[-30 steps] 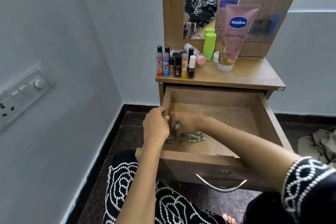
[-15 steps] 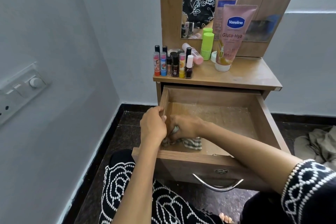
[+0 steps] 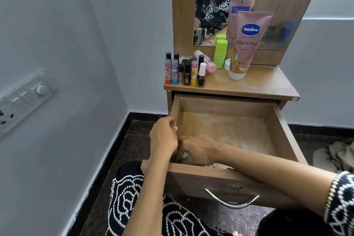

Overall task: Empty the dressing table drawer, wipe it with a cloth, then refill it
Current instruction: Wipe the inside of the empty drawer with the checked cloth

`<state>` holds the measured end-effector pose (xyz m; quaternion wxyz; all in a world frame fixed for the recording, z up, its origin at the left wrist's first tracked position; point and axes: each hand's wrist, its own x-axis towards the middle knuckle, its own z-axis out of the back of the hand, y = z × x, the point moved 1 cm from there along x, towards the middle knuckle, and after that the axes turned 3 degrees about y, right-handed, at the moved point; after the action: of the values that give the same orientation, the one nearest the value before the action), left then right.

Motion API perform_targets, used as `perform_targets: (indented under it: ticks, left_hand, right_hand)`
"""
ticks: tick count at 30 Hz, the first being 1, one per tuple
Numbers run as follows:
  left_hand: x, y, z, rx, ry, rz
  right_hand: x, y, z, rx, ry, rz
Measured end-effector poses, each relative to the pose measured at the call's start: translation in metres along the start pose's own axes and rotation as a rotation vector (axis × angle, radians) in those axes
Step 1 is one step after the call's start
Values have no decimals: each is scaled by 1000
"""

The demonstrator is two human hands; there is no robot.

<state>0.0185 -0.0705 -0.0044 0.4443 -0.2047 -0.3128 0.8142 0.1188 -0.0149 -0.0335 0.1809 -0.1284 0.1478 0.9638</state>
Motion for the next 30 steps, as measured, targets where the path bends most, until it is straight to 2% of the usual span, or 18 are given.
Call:
perform_targets:
  ticks: [7,16,22,27,30]
  left_hand:
    - [-1,0,0,11,10,-5]
    - [0,0,-1,12,-3,-33]
    - [-1,0,-1,4,-4,-28]
    - [1,2,-1,5,-1,-28]
    - [2,2,-1,17,2,-32]
  right_hand:
    - [23,-36,20,-138,-248,-278]
    - [54,-49,25,-273,-278,-544]
    - [57,-49,16,-97,-611,-549]
    - [53,-52,15,-154,-473,-489]
    - [51,-49,9,-283,-350,-520]
